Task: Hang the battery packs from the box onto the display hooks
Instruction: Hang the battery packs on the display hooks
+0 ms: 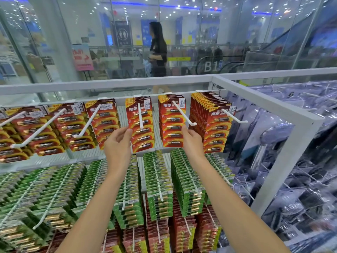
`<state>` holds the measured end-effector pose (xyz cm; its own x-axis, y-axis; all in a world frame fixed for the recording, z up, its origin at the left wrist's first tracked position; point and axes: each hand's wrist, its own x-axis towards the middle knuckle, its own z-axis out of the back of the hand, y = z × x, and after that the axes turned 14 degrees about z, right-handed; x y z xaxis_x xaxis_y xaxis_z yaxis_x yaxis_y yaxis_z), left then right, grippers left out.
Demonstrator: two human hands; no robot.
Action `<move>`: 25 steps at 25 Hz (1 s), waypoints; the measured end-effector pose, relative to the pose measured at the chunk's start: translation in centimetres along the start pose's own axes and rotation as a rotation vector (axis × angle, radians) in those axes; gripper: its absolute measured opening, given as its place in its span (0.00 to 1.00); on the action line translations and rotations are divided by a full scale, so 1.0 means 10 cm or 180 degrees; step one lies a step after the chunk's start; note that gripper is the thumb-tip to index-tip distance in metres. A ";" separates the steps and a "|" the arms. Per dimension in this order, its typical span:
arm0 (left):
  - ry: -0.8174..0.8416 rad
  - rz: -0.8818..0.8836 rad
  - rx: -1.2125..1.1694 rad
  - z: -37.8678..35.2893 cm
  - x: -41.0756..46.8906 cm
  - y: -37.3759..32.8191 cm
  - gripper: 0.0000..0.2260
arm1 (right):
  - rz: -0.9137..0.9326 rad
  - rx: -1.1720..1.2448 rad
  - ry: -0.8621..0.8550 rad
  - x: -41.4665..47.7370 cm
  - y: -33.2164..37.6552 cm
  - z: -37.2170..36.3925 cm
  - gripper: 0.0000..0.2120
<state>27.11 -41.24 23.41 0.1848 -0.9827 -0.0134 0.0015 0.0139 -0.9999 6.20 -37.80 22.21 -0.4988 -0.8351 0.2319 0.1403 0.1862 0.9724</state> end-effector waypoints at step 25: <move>0.2993 0.1581 0.1356 -1.12 -2.93 2.12 0.05 | -0.1776 -0.1159 -0.2274 -3.80 -1.41 2.54 0.13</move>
<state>10.68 -14.18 2.58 -0.5497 -0.5980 -0.5833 0.4997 0.3242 -0.8032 1.47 4.49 0.26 -0.9578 -0.2219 -0.1827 -0.0777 -0.4120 0.9079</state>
